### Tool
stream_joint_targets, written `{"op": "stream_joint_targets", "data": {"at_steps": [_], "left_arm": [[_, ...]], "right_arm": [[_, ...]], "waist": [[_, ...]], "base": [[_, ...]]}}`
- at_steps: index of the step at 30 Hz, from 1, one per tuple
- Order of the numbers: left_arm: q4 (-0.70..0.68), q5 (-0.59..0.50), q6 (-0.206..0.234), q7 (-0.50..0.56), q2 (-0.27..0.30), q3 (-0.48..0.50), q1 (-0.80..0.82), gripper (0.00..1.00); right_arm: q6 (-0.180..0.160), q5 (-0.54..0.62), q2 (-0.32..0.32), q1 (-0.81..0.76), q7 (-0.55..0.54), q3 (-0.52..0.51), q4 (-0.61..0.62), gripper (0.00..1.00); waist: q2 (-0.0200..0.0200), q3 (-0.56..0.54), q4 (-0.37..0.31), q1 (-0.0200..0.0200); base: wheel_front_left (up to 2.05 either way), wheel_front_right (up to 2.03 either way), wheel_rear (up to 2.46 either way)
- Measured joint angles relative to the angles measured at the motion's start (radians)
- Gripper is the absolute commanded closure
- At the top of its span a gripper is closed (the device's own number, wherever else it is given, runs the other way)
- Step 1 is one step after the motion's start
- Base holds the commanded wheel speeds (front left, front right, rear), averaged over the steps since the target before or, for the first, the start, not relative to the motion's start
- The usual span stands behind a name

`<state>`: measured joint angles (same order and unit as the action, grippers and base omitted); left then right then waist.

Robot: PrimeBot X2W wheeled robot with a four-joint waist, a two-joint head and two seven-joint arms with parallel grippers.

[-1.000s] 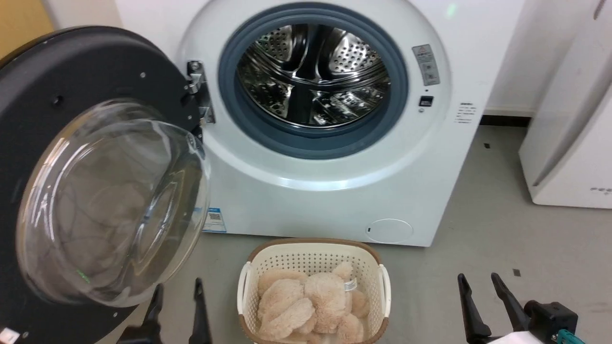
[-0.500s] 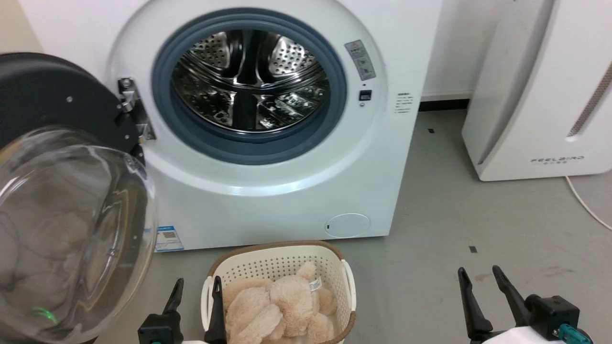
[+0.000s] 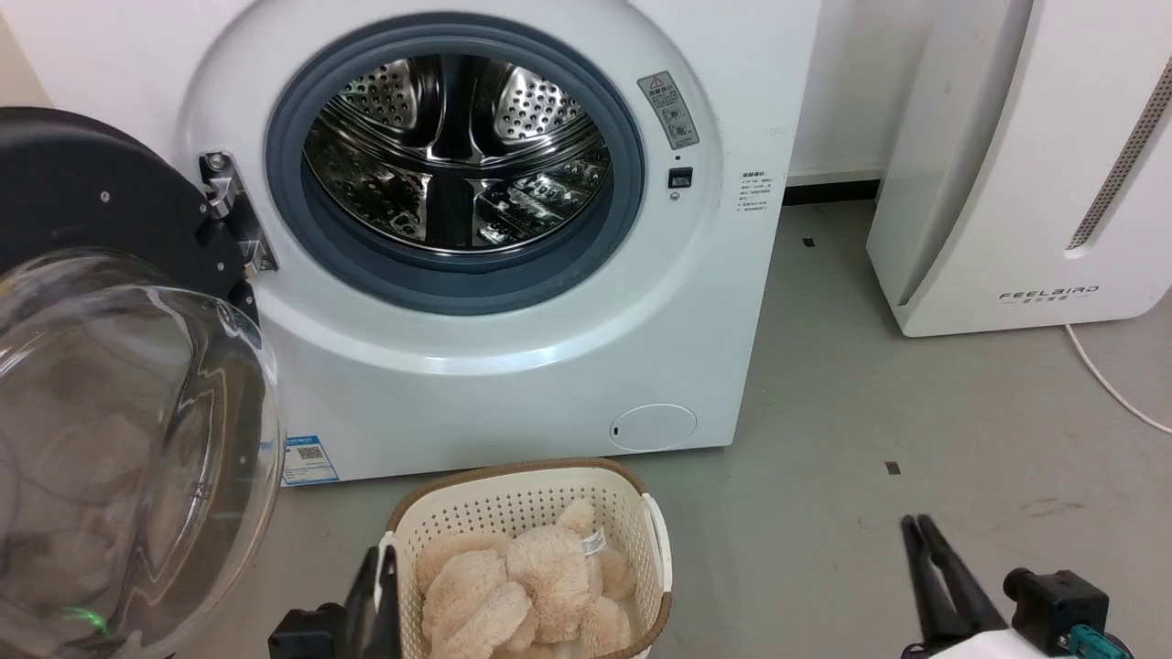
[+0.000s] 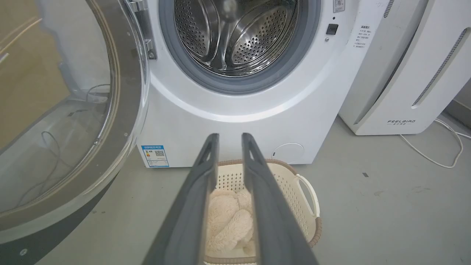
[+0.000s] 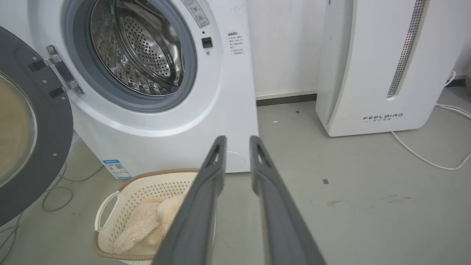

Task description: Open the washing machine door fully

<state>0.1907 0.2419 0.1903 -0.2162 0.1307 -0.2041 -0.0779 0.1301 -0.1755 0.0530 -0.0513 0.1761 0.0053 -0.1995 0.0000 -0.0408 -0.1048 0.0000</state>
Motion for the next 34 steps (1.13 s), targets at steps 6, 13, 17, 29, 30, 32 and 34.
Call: {"op": "stream_joint_targets", "data": {"at_steps": [6,13,17,29,30,32,34], "left_arm": [[-0.006,-0.005,-0.006,0.011,-0.002,0.008,0.000,1.00],[-0.017,-0.020,-0.018,0.024,-0.005,0.021,0.000,1.00],[-0.023,-0.027,-0.023,0.031,-0.011,0.026,0.000,1.00],[-0.040,-0.052,-0.042,0.049,-0.019,0.046,0.001,1.00],[-0.041,-0.055,-0.044,0.052,-0.020,0.048,0.001,1.00],[-0.044,-0.057,-0.046,0.056,-0.020,0.052,0.001,1.00],[-0.047,-0.059,-0.050,0.058,-0.021,0.054,0.001,1.00]], "right_arm": [[0.000,0.002,0.000,0.000,-0.007,0.000,0.004,1.00],[0.000,0.018,0.000,0.000,-0.016,0.000,0.015,1.00],[0.000,0.020,0.000,0.001,-0.019,0.000,0.021,1.00],[0.000,0.036,0.000,0.001,-0.040,-0.001,0.042,1.00],[0.000,0.036,0.000,0.001,-0.043,-0.001,0.043,1.00],[0.000,0.037,0.000,0.001,-0.044,-0.001,0.046,1.00],[0.000,0.040,0.000,0.001,-0.048,-0.001,0.049,1.00]], "waist": [[0.0000,0.002,0.006,0.0000],[0.0000,0.005,0.012,0.0000],[0.0000,0.006,0.015,0.0000],[0.0000,0.010,0.025,0.0000],[0.0000,0.010,0.026,0.0000],[0.0000,0.011,0.028,0.0000],[0.0000,0.011,0.029,0.0000]], "base": [[0.00,0.00,0.00],[0.00,0.00,0.00],[0.00,0.00,0.00],[0.00,0.00,0.00],[0.00,0.00,0.00],[0.00,0.00,0.00],[0.00,0.00,0.00]]}}
